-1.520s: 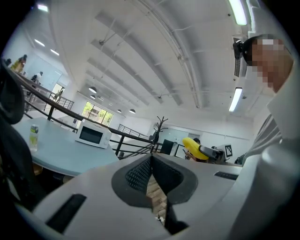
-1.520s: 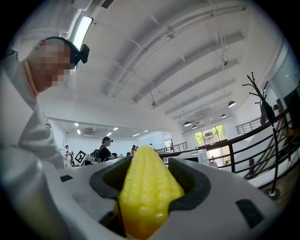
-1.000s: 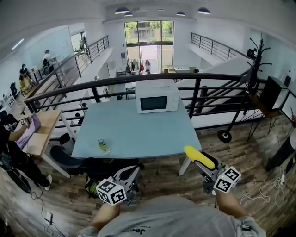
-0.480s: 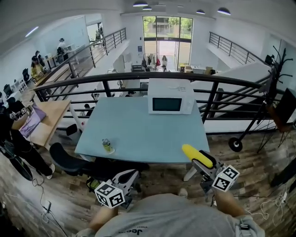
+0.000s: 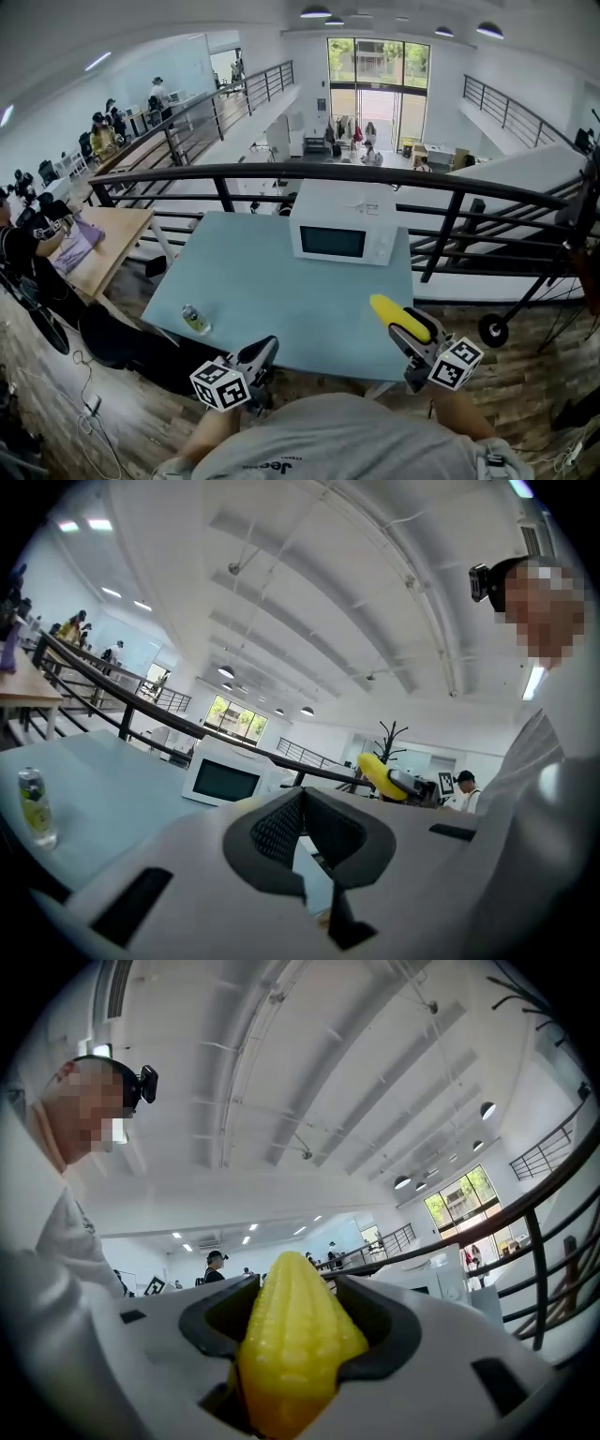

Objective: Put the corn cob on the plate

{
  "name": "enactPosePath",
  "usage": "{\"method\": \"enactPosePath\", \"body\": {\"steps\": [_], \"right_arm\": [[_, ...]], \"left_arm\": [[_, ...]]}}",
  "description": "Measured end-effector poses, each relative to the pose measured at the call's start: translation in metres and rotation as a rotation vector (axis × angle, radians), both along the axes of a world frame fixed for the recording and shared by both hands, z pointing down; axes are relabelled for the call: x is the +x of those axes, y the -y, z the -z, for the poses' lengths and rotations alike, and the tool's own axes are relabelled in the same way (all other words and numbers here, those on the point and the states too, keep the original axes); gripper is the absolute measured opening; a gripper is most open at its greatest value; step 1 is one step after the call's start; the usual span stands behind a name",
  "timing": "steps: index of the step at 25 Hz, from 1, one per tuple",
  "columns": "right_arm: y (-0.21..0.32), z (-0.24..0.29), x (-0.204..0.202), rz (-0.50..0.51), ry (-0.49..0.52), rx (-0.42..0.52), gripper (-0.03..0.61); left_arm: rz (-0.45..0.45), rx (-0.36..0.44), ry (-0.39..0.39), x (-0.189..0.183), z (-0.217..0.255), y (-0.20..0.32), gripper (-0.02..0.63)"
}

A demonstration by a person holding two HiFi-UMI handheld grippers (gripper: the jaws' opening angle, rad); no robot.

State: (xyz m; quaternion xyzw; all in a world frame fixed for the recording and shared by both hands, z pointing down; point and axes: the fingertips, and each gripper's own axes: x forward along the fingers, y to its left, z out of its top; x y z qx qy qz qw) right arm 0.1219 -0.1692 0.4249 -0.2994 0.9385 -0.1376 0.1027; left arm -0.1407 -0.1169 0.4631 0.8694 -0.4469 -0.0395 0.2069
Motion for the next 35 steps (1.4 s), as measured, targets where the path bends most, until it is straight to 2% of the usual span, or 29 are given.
{"method": "enactPosePath", "body": {"steps": [4,8,12,16,20,25,32,35], "right_arm": [[0.048,-0.002,0.052,0.021,0.005,-0.006,0.264],[0.083,-0.006,0.089,0.029,0.014,-0.01,0.264],[0.111,-0.012,0.109,0.023,0.019,-0.011,0.264],[0.138,-0.016,0.12,0.001,0.012,-0.008,0.264],[0.159,-0.005,0.115,-0.027,-0.031,0.013,0.264],[0.198,0.026,0.094,-0.068,-0.087,0.084,0.263],[0.277,0.07,0.04,-0.138,-0.165,0.162,0.262],[0.314,0.075,0.018,-0.155,-0.183,0.161,0.263]], "left_arm": [[0.015,-0.006,0.005,0.054,0.006,0.049,0.017],[0.028,-0.017,0.024,0.09,0.011,0.083,0.017],[0.045,-0.026,0.055,0.107,0.012,0.112,0.017],[0.071,-0.016,0.08,0.105,0.015,0.146,0.017],[0.081,0.03,0.111,0.093,0.033,0.179,0.017],[0.062,0.087,0.14,0.073,0.05,0.232,0.017],[0.006,0.125,0.091,0.035,0.069,0.321,0.017],[0.003,0.129,0.101,0.022,0.068,0.352,0.017]]}}
